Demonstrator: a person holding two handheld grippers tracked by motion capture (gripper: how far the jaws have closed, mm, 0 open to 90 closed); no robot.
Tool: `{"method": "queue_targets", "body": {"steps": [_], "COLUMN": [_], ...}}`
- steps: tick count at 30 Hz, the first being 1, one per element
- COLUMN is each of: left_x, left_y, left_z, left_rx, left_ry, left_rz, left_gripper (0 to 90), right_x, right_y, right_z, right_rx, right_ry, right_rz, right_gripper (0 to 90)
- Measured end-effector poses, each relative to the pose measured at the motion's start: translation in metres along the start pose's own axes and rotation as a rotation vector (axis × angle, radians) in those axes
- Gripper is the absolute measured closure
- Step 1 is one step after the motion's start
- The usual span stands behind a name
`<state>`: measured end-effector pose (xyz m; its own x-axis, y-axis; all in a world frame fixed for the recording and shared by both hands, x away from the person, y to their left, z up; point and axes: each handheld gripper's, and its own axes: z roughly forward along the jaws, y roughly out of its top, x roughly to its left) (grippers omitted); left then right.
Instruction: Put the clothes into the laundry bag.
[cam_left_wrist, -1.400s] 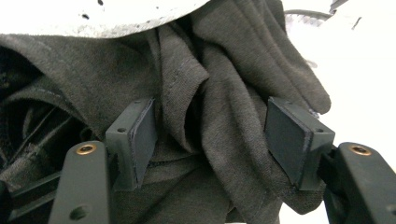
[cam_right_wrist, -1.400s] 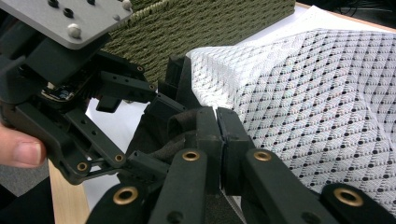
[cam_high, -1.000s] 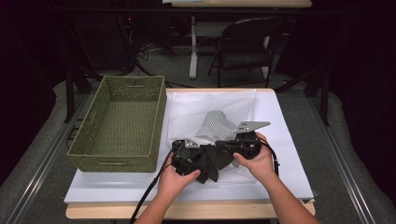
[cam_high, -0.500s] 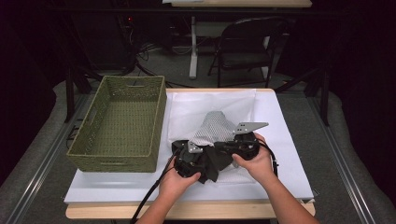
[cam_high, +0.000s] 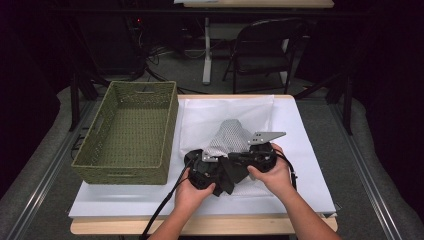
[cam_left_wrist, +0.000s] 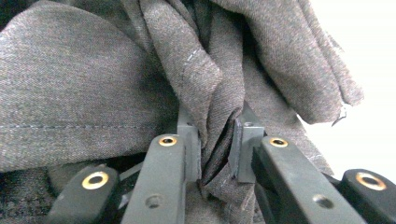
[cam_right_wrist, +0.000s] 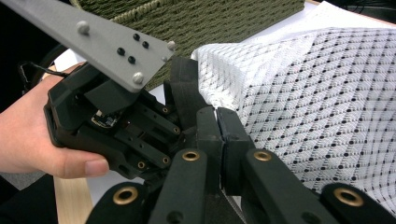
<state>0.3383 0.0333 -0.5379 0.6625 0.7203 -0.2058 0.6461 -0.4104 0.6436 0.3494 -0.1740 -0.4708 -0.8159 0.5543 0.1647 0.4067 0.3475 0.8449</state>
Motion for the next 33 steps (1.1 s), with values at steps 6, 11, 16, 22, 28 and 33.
{"method": "queue_targets", "body": {"steps": [6, 11, 16, 22, 28, 33], "left_x": [0.0, 0.0, 0.002, 0.005, 0.013, 0.016], "left_y": [0.007, 0.015, 0.026, 0.039, 0.046, 0.048], "left_z": [-0.001, 0.002, 0.006, 0.01, 0.015, 0.023], "left_rx": [-0.036, -0.063, -0.08, -0.095, -0.12, -0.116], "left_ry": [-0.03, -0.035, -0.03, -0.016, -0.002, 0.003], "left_rz": [-0.039, -0.051, -0.063, -0.069, -0.097, -0.121], "left_gripper": [80.4, 80.7, 80.8, 80.8, 80.7, 79.6], "right_x": [0.002, 0.005, 0.006, 0.007, 0.006, 0.003], "right_y": [0.001, 0.002, 0.002, 0.003, 0.003, 0.003], "right_z": [0.0, 0.0, -0.001, -0.002, -0.004, -0.005], "right_rx": [0.002, 0.003, 0.009, 0.005, -0.003, -0.002], "right_ry": [0.004, 0.001, 0.004, 0.008, 0.006, -0.007], "right_rz": [-0.005, -0.019, -0.016, -0.015, -0.01, -0.007], "right_gripper": [88.9, 88.9, 88.9, 89.0, 89.1, 89.1]}}
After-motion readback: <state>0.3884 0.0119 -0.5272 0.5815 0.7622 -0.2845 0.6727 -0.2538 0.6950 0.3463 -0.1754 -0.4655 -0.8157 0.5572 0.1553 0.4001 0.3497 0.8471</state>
